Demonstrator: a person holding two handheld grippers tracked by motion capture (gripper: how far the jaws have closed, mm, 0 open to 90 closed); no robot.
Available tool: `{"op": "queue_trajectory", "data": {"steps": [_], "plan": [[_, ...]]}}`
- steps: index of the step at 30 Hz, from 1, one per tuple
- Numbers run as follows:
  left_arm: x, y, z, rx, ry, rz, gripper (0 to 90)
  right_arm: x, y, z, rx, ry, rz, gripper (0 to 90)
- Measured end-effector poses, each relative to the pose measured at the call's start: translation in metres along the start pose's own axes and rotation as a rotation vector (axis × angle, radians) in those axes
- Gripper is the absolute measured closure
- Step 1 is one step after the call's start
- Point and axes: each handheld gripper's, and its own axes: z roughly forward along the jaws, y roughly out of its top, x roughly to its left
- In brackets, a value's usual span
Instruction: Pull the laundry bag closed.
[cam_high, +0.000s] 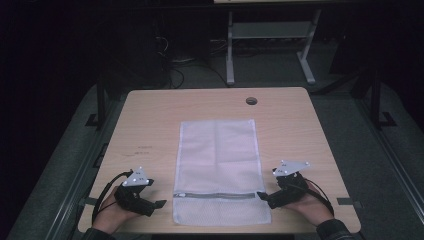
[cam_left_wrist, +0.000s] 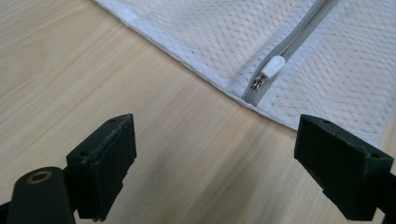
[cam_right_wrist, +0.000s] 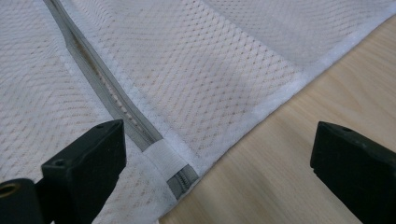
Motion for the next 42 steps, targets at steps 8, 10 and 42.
{"op": "queue_trajectory", "data": {"steps": [8, 10, 42], "plan": [[-0.001, 0.001, 0.000, 0.002, -0.002, 0.004, 12.3, 0.000, 0.000, -0.001, -0.002, 0.013, -0.002, 4.0], [-0.001, 0.001, 0.000, 0.005, -0.004, 0.006, 12.4, 0.000, 0.001, -0.001, -0.002, 0.013, -0.003, 4.6], [-0.001, 0.004, -0.003, -0.013, -0.007, -0.001, 12.7, 0.031, 0.037, 0.013, 0.009, 0.137, -0.081, 23.6]]}}
